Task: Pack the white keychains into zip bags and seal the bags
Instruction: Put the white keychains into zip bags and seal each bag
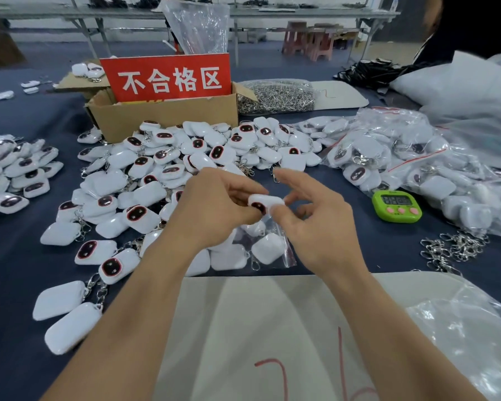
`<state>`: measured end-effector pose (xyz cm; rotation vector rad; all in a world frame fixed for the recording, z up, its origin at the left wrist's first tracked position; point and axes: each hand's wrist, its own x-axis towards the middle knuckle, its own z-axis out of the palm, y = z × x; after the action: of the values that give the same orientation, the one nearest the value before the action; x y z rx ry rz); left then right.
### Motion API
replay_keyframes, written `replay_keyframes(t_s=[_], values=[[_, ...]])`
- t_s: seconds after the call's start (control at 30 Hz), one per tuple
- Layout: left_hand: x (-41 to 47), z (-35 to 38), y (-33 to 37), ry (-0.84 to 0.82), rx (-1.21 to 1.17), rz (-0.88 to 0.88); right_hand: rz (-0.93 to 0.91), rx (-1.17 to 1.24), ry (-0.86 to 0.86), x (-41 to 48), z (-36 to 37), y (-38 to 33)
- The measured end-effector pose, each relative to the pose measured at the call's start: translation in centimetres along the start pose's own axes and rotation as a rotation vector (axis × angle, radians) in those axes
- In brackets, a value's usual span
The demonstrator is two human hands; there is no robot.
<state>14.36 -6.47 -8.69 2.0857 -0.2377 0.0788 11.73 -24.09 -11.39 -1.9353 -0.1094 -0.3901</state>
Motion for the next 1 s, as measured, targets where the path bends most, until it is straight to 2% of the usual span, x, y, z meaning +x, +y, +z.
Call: replay_keyframes(t_s=[0.1,0.27,0.33,0.67,1.0], values=[[-0.1,0.5,0.1,0.007,-0.012,0.014,0.017,0.035,0.022,0.0,0.0,0.0],[-0.3,1.6,0.7,0.075,-0.525,-0.088,0.127,0.181,-0.05,0.6,-0.7,0.3],[-0.3,2.3,0.9,0.088,-0.622,-0.114,0.158,0.253,-0.095,0.6,-0.8,0.2],[-0.6,2.4,0.9,0.007,-0.557,0.023,0.206,0.332,-0.19,0.8,-0.9,0.1],[-0.8,2.4,1.0,0.018,-0.565,0.046,0.174,0.39,-0.145,0.6,-0.6,0.1]])
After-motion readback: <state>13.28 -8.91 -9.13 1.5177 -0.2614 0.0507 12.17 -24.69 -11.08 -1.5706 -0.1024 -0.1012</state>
